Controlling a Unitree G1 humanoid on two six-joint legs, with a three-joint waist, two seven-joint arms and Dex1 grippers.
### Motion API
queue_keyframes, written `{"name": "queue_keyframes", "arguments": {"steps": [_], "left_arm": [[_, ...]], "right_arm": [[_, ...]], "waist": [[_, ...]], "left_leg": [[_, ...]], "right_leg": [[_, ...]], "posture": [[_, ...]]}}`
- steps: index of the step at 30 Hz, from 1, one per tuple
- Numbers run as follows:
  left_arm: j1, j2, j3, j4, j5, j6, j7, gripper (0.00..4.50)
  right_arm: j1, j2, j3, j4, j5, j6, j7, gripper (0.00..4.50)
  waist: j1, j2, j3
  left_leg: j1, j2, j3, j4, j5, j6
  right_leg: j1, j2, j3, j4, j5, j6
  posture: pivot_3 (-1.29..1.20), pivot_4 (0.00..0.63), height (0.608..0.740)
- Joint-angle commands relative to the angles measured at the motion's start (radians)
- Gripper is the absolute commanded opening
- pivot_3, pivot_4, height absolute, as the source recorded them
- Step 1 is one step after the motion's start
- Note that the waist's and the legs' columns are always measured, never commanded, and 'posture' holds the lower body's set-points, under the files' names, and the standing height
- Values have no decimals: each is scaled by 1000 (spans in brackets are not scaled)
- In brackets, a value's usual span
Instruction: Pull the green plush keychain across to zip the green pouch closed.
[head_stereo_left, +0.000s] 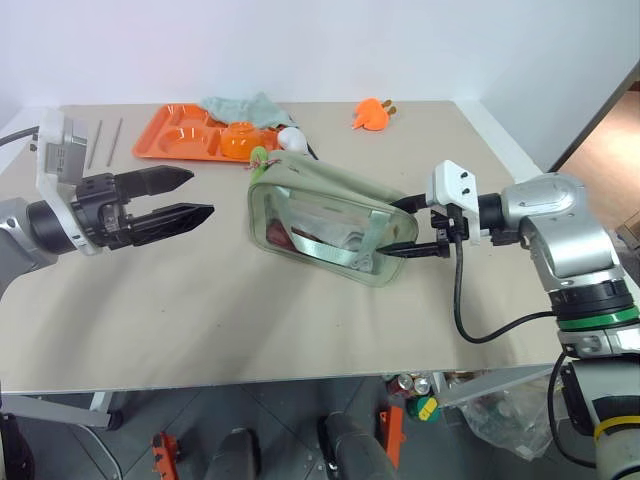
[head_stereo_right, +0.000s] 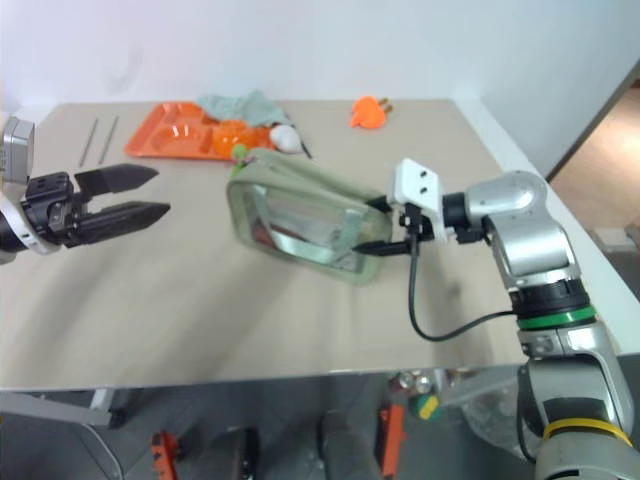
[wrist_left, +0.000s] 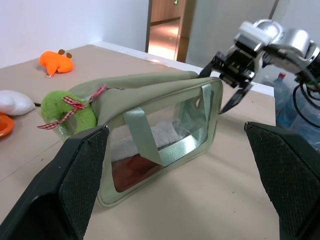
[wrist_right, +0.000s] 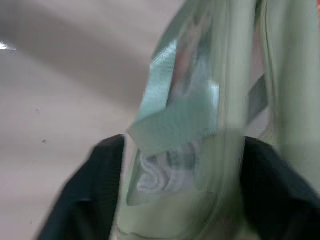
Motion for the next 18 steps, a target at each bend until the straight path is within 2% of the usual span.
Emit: {"name": "queue_keyframes", "arguments": {"steps": [1,6,10,18], "left_arm": [[-5,10,23,-30,-9,-9,4,4500],[-6,9,22,-30,-9,-7,8,4500],[-10,8,20,-28,-10,-7,10,4500],[-36,10,17,9,-6,-9,4,4500]], "right_arm": [[-36,-2,-23,0,16,-2,9,1760],[-32,-7,-6,15,-13,-39,6,19],[-39,-5,-3,59,-48,-136,-2,19],[-93,21,-22,89,47,-180,149,19]], "waist": [[0,0,0],[0,0,0],[0,0,0],[0,0,0]], "left_leg": [[0,0,0,0,0,0],[0,0,-1,-1,0,0],[0,0,-1,-1,0,0],[0,0,-1,-1,0,0]], "right_leg": [[0,0,0,0,0,0],[0,0,-1,0,-1,0],[0,0,-1,0,0,0],[0,0,-1,0,-1,0]], "posture": [[0,150,740],[0,150,740],[0,150,740],[0,150,740]]}}
